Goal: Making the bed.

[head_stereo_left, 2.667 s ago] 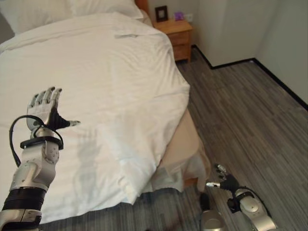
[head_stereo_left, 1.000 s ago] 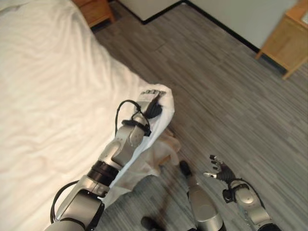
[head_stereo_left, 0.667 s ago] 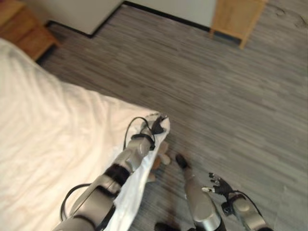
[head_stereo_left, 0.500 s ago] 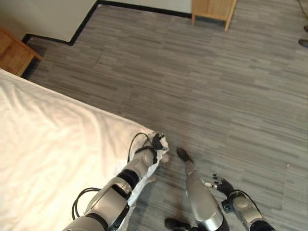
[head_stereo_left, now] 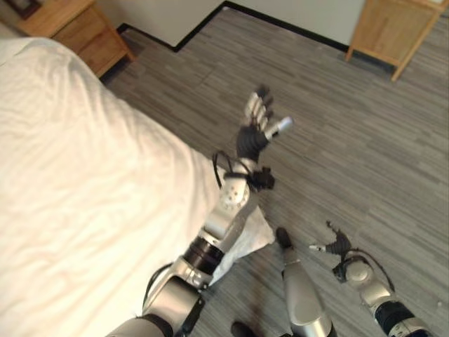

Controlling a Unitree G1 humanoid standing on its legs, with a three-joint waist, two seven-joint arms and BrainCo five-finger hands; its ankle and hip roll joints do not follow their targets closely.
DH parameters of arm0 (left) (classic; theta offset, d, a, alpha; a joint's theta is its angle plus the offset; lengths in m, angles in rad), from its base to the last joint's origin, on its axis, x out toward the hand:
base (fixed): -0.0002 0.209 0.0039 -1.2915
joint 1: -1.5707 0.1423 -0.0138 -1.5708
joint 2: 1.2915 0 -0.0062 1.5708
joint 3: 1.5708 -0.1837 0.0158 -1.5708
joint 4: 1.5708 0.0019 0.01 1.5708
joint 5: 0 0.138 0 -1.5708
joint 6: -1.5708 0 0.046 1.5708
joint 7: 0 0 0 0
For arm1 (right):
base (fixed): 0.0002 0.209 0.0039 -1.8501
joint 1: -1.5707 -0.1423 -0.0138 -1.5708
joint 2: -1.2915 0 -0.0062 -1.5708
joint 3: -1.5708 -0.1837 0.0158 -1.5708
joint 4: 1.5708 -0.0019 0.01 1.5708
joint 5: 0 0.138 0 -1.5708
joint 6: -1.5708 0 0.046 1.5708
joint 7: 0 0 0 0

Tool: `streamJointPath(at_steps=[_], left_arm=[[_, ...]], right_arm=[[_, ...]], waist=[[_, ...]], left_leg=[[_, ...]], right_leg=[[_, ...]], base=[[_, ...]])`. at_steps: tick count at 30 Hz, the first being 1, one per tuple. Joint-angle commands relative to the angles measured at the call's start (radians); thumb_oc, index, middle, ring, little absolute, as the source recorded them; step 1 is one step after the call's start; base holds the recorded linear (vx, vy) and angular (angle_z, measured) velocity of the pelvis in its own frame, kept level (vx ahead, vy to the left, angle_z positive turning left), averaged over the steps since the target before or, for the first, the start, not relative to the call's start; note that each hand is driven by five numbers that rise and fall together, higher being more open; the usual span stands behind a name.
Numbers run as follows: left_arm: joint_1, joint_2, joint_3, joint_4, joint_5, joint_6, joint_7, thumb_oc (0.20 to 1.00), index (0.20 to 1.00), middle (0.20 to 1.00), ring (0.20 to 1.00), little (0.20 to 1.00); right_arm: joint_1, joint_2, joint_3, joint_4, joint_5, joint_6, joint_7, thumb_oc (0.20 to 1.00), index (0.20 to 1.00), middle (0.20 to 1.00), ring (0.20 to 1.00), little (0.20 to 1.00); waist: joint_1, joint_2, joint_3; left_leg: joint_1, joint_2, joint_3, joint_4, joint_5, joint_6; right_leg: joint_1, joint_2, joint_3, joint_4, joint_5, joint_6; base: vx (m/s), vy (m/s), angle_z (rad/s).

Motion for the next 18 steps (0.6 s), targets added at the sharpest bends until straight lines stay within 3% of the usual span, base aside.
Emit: streamJointPath(at_steps=[1, 8, 9, 10, 11, 12, 14, 15, 16, 17, 18], left_arm=[[0.036, 0.086, 0.026, -0.119, -0.016, -0.062, -0.031, 1.000, 1.000, 1.000, 1.000, 1.000], [0.343, 0.169, 0.223, -0.213, -0.081, -0.046, -0.147, 1.000, 1.000, 1.000, 1.000, 1.000], [0.396, 0.173, 0.257, -0.195, -0.096, -0.036, -0.170, 1.000, 1.000, 1.000, 1.000, 1.000], [0.433, 0.174, 0.275, -0.170, -0.116, -0.027, -0.181, 1.000, 1.000, 1.000, 1.000, 1.000], [0.456, 0.176, 0.285, -0.150, -0.133, -0.023, -0.189, 1.000, 1.000, 1.000, 1.000, 1.000], [0.476, 0.175, 0.295, -0.128, -0.155, -0.015, -0.202, 0.200, 0.200, 0.200, 0.200, 0.200], [0.500, 0.178, 0.305, -0.113, -0.164, -0.011, -0.210, 0.200, 0.200, 0.200, 0.200, 0.200], [0.525, 0.175, 0.320, -0.096, -0.182, -0.006, -0.220, 0.200, 0.200, 0.200, 0.200, 0.200], [0.525, 0.176, 0.320, -0.096, -0.182, -0.006, -0.220, 0.200, 0.200, 0.200, 0.200, 0.200], [0.548, 0.163, 0.330, -0.078, -0.218, -0.004, -0.235, 0.200, 0.200, 0.200, 0.200, 0.200], [0.553, 0.156, 0.332, -0.069, -0.237, -0.012, -0.239, 0.200, 0.200, 0.200, 0.200, 0.200]], right_arm=[[0.033, 0.003, -0.023, -0.118, 0.002, -0.045, -0.024, 1.000, 1.000, 1.000, 1.000, 1.000], [0.042, 0.040, -0.167, -0.290, 0.297, -0.110, 0.068, 1.000, 1.000, 1.000, 1.000, 1.000], [0.040, 0.046, -0.184, -0.313, 0.312, -0.117, 0.080, 0.686, 0.686, 0.686, 0.686, 0.686], [0.031, 0.055, -0.200, -0.321, 0.341, -0.120, 0.083, 0.485, 0.485, 0.485, 0.485, 0.485], [0.018, 0.067, -0.209, -0.331, 0.372, -0.129, 0.084, 0.200, 0.200, 0.200, 0.200, 0.200], [0.005, 0.085, -0.222, -0.330, 0.420, -0.133, 0.087, 0.200, 0.200, 0.200, 0.200, 0.200], [-0.008, 0.111, -0.239, -0.342, 0.483, -0.146, 0.092, 0.200, 0.200, 0.200, 0.200, 0.200], [-0.022, 0.170, -0.262, -0.347, 0.639, -0.173, 0.112, 0.200, 0.200, 0.200, 0.200, 0.200], [-0.022, 0.170, -0.262, -0.347, 0.639, -0.174, 0.112, 0.200, 0.200, 0.200, 0.200, 0.200], [-0.045, 0.277, -0.280, -0.348, 0.862, -0.213, 0.158, 0.200, 0.200, 0.200, 0.200, 0.200], [-0.050, 0.314, -0.274, -0.356, 0.925, -0.247, 0.179, 0.200, 0.200, 0.200, 0.200, 0.200]], waist=[[0.017, -0.063, -0.087], [0.141, -0.106, -0.114], [0.156, -0.113, -0.115], [0.172, -0.118, -0.116], [0.187, -0.121, -0.116], [0.200, -0.124, -0.116], [0.213, -0.126, -0.110], [0.236, -0.129, -0.103], [0.235, -0.129, -0.104], [0.257, -0.126, -0.092], [0.266, -0.125, -0.089]], left_leg=[[-0.072, 0.072, -0.046, -0.004, 0.152, -0.040], [-0.090, 0.098, -0.099, -0.004, 0.170, -0.046], [-0.093, 0.101, -0.107, -0.004, 0.171, -0.047], [-0.098, 0.103, -0.113, -0.004, 0.173, -0.047], [-0.105, 0.104, -0.119, -0.004, 0.176, -0.047], [-0.112, 0.104, -0.128, -0.004, 0.177, -0.046], [-0.119, 0.104, -0.138, -0.004, 0.177, -0.046], [-0.133, 0.102, -0.154, -0.004, 0.178, -0.045], [-0.134, 0.102, -0.155, -0.004, 0.179, -0.045], [-0.142, 0.100, -0.170, -0.004, 0.177, -0.044], [-0.151, 0.097, -0.179, -0.004, 0.178, -0.044]], right_leg=[[0.142, -0.045, -0.018, -0.058, -0.106, 0.082], [0.199, -0.051, -0.096, -0.067, -0.119, 0.067], [0.206, -0.053, -0.108, -0.067, -0.122, 0.067], [0.213, -0.055, -0.123, -0.067, -0.124, 0.063], [0.216, -0.057, -0.131, -0.067, -0.125, 0.061], [0.221, -0.060, -0.143, -0.067, -0.127, 0.060], [0.226, -0.063, -0.156, -0.067, -0.129, 0.058], [0.230, -0.066, -0.171, -0.067, -0.134, 0.055], [0.230, -0.066, -0.172, -0.067, -0.134, 0.055], [0.235, -0.069, -0.185, -0.067, -0.139, 0.052], [0.233, -0.071, -0.190, -0.067, -0.140, 0.050]], base=[[0.05, -0.031, 0.31], [0.05, -0.029, 0.46], [0.07, -0.031, 0.60], [0.06, -0.016, 0.56], [0.05, -0.004, 0.38], [0.03, 0.016, 0.38], [0.01, 0.007, 0.45], [0.00, -0.002, 0.47], [0.02, 0.019, 0.49], [0.02, 0.027, 0.35], [0.01, 0.034, 0.33]])
